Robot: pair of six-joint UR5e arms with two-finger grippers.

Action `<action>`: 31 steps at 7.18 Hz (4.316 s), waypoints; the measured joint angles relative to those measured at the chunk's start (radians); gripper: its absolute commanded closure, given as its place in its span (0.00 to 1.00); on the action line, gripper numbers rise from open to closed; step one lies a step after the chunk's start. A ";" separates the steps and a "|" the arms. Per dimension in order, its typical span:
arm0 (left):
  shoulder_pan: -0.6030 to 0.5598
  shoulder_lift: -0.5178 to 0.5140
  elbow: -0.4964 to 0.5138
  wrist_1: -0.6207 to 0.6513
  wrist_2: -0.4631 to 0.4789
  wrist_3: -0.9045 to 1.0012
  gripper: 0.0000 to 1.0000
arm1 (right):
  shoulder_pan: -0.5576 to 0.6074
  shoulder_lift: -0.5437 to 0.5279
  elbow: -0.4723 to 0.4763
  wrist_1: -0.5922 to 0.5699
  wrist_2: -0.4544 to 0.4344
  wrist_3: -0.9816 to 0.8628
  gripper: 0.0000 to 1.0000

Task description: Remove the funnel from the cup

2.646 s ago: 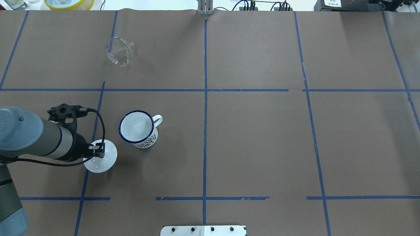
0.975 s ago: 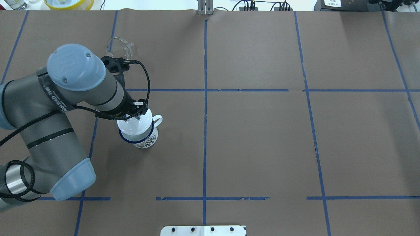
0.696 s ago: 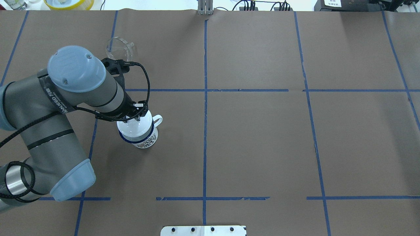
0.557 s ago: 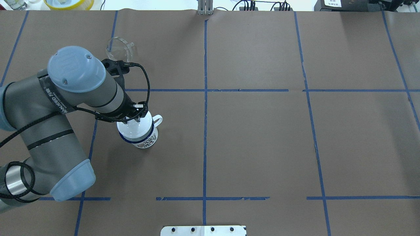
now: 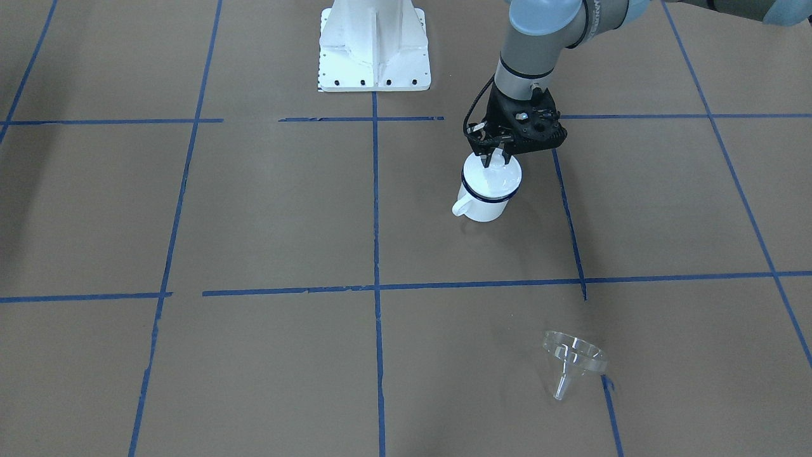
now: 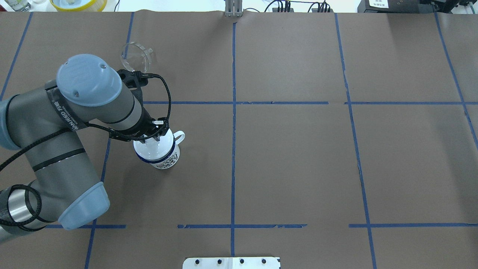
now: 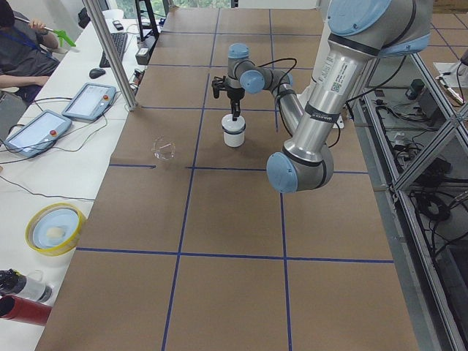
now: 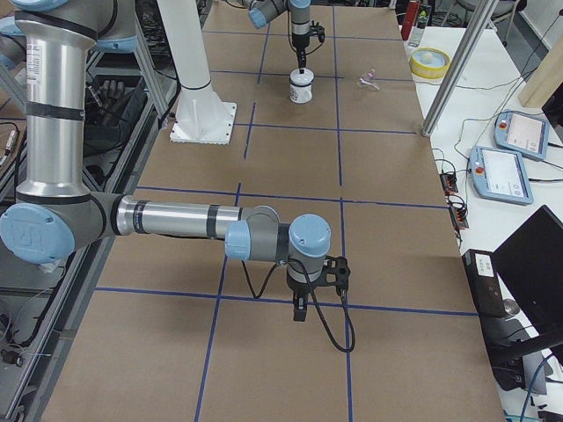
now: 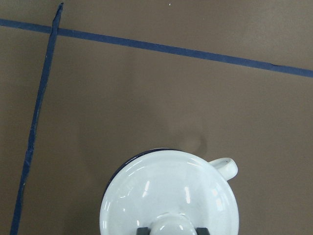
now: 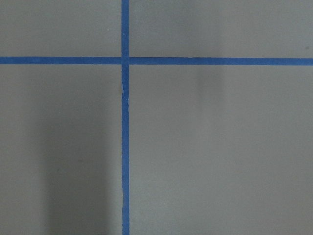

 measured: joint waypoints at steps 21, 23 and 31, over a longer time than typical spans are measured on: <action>-0.587 0.281 -0.078 -0.004 -0.298 0.784 0.00 | 0.000 0.000 -0.001 0.000 0.000 0.000 0.00; -0.784 0.397 0.038 -0.002 -0.377 1.096 0.00 | 0.000 0.000 0.000 0.000 0.000 0.000 0.00; -1.085 0.549 0.301 0.007 -0.416 1.379 0.00 | 0.000 0.000 0.000 0.000 0.000 0.000 0.00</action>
